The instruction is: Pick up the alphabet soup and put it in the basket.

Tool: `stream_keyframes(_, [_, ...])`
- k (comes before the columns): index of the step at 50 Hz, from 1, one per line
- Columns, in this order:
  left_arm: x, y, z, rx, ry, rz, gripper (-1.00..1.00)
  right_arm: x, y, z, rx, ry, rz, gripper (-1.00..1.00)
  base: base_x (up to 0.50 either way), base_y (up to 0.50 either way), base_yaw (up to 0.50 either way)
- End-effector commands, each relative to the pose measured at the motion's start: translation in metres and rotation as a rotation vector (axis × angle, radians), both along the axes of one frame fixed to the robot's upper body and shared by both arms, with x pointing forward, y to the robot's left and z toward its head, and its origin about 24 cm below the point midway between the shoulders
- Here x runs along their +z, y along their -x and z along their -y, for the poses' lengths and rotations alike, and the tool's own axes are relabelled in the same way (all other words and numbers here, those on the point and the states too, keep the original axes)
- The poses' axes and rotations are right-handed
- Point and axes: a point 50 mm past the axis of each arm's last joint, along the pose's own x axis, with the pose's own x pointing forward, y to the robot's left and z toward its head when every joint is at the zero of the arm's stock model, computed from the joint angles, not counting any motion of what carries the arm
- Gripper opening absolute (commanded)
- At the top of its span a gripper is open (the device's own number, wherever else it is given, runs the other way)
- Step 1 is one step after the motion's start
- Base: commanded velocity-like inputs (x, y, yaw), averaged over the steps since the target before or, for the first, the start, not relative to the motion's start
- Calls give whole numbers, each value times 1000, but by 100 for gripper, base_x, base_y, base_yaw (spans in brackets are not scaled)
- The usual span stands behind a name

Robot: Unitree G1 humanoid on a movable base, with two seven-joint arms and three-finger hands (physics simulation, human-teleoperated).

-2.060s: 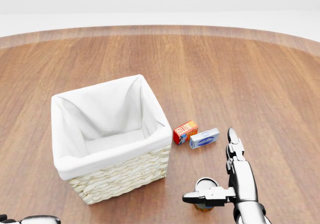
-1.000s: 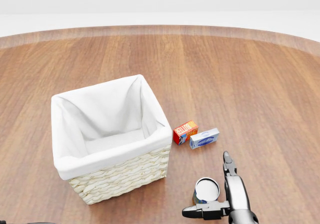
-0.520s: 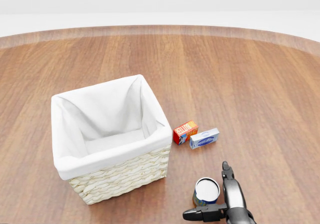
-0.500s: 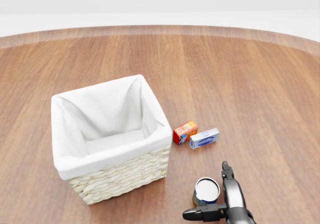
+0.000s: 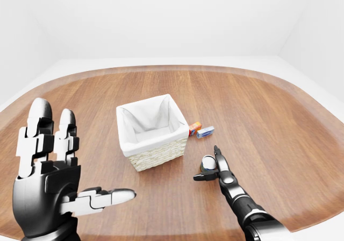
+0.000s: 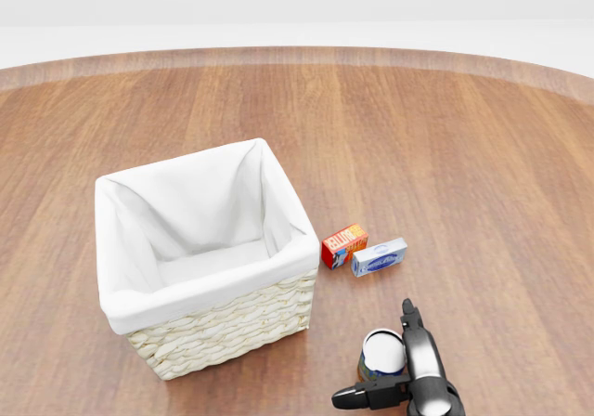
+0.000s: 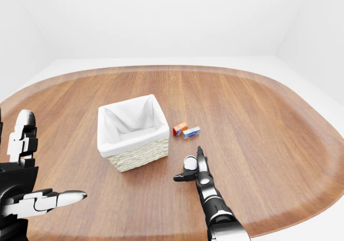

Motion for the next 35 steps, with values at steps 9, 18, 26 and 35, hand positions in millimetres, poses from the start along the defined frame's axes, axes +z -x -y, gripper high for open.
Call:
stream_keyframes(9, [3,5,1,-4,-6,12,100,-7,5,2,-19,8,-45,100,0,0,0])
stream_keyframes(18, [4,7,1,-6,-8,14,100,-3,-1,-1,-19,20,-42,100,0,0,0])
stream_keyframes(26, [4,7,1,-6,-9,14,100,-1,-5,0,-35,93,-33,100,0,0,0])
stream_keyframes(35, [3,8,0,-8,-3,8,100,-2,-3,-1,-36,99,-35,-100,0,0,0])
